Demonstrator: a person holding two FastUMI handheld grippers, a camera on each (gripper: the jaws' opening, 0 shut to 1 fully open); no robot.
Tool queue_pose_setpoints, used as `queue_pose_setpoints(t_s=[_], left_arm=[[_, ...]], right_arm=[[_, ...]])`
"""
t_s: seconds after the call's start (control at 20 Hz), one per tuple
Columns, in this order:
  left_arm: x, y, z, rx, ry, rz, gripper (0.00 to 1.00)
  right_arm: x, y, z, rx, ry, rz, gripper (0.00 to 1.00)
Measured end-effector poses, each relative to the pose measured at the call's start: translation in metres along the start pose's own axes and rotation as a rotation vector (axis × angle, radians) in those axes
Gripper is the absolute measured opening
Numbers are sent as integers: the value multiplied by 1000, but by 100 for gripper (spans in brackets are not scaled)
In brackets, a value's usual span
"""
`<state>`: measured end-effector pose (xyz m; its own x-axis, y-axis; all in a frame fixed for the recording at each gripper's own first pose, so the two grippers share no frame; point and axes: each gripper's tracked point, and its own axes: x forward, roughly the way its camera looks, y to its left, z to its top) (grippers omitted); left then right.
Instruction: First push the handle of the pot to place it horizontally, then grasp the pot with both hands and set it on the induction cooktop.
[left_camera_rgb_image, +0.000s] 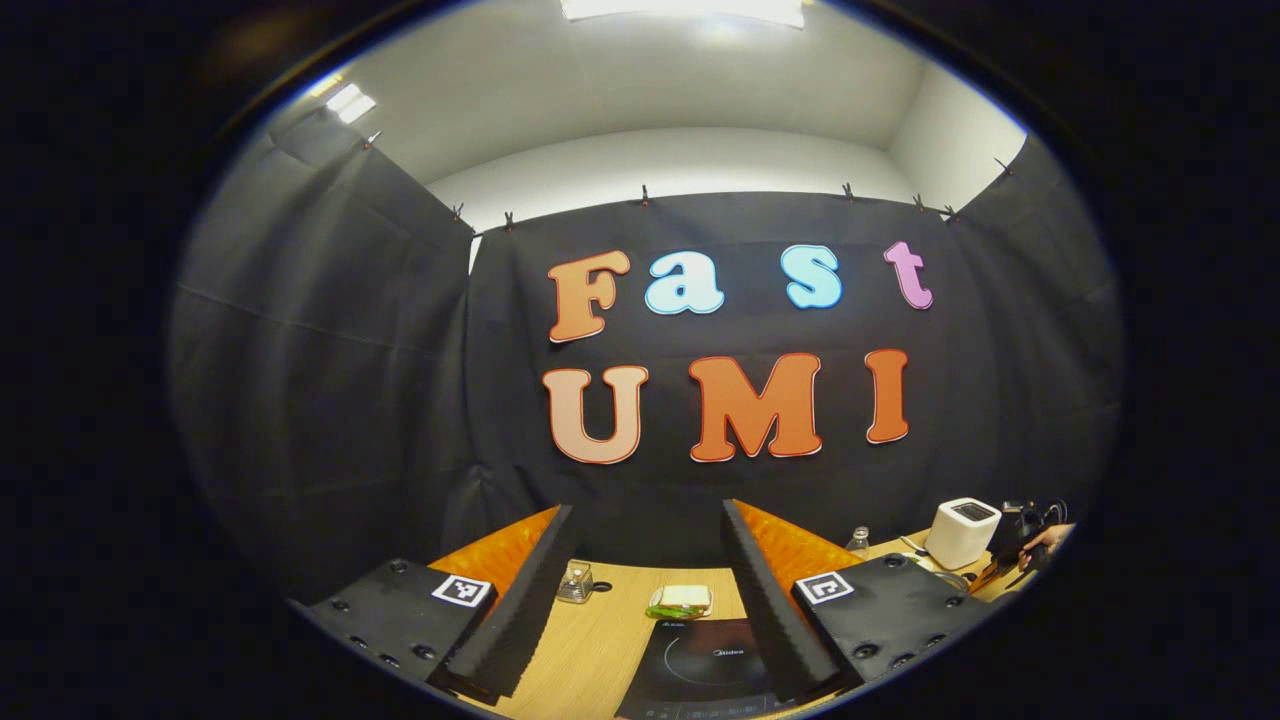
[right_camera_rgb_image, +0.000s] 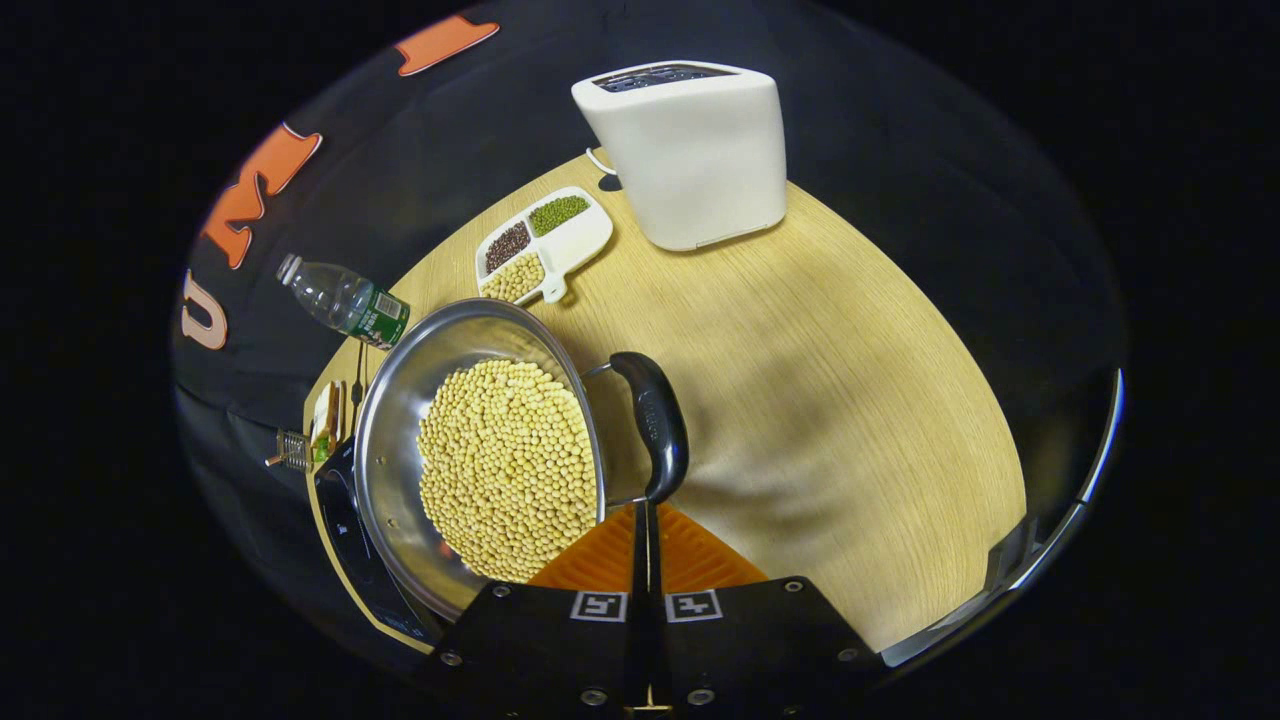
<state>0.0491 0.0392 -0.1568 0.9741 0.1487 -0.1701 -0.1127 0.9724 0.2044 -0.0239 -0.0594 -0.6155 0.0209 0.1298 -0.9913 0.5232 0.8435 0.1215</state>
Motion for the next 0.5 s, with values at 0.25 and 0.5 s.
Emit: queue_pose_setpoints(t_s=[0.25, 0.5], left_arm=[[8, -26, -7, 15, 7, -30, 93], [21, -63, -30, 25, 43, -87, 93]], right_arm=[[6, 6, 22, 13, -24, 12, 0], [-10, 8, 31, -24, -95, 20, 1]])
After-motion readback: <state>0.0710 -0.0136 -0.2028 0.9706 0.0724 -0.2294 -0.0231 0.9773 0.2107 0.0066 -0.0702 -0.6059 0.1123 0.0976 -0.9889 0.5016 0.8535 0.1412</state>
